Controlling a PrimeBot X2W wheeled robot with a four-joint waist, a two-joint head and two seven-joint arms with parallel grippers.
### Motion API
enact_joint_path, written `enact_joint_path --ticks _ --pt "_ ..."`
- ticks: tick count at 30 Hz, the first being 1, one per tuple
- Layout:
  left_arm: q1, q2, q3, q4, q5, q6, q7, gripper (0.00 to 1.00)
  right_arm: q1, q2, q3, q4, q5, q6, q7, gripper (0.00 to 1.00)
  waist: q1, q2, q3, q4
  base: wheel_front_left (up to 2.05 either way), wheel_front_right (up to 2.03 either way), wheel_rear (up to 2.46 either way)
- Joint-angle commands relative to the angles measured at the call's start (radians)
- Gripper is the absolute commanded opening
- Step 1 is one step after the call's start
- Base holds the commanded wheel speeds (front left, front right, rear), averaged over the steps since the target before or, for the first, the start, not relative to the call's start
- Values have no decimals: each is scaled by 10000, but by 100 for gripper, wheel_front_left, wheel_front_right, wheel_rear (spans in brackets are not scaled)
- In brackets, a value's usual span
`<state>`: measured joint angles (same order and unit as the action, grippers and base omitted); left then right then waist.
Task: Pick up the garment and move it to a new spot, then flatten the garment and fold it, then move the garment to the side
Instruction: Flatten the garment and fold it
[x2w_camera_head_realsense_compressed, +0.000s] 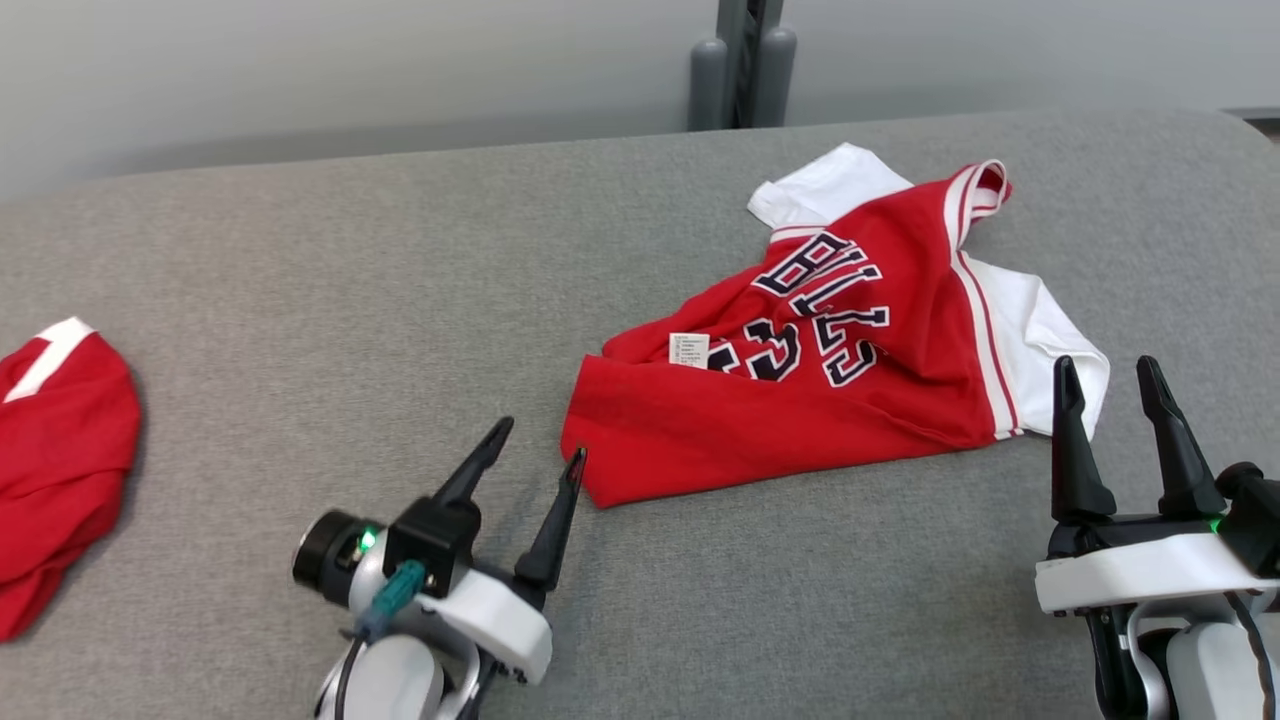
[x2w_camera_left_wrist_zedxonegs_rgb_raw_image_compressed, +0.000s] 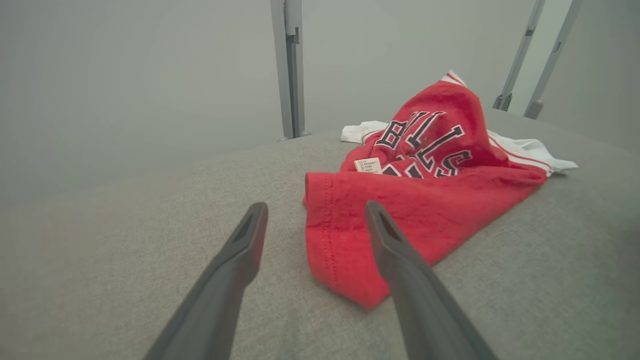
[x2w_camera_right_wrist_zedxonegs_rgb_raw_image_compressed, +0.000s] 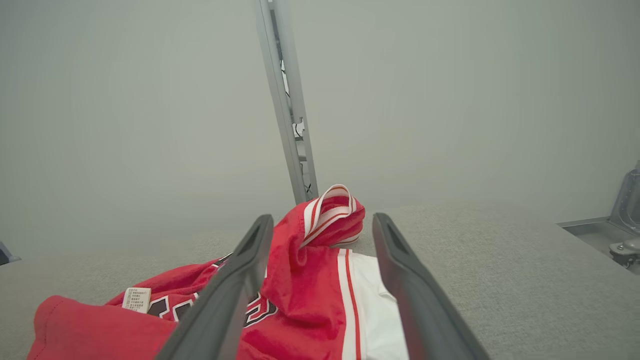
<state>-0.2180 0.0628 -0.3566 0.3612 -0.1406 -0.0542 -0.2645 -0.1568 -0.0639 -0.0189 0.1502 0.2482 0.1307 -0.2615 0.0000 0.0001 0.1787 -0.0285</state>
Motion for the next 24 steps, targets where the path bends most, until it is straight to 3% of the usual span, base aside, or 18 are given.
enact_joint_path --ticks 1,7,19,20,21,22,23,24 --pt "-505 104 -37 289 94 -159 -17 100 -165 6 29 51 63 1 -33 100 0 -1 250 -246 0 0 0" --pt "-1863 326 -353 1590 61 -539 98 100 -323 80 171 94 168 1 -34 100 0 -1 682 -659 0 0 0" --pt "-3478 696 -1301 2974 -745 -751 605 100 -478 115 381 189 276 1 -34 100 0 -1 997 -1094 0 0 0" --pt "-3546 739 -1667 3023 -1050 -756 590 92 -456 117 393 205 317 1 -34 100 0 -1 990 -1093 0 0 0" --pt "-3605 787 -1795 3016 -1204 -756 552 45 -439 116 394 218 331 1 -34 100 0 -1 982 -1084 0 0 0" --pt "-3654 852 -1917 3000 -1346 -757 500 27 -427 114 391 237 330 1 -34 100 0 -1 972 -1067 0 0 0" --pt "-3671 879 -2037 2996 -1488 -758 467 0 -415 114 391 258 331 1 -34 100 0 -1 949 -1040 0 0 0" --pt "-3660 893 -2191 2983 -1632 -759 433 0 -402 116 399 284 333 1 -34 100 0 -1 917 -1003 0 0 0"
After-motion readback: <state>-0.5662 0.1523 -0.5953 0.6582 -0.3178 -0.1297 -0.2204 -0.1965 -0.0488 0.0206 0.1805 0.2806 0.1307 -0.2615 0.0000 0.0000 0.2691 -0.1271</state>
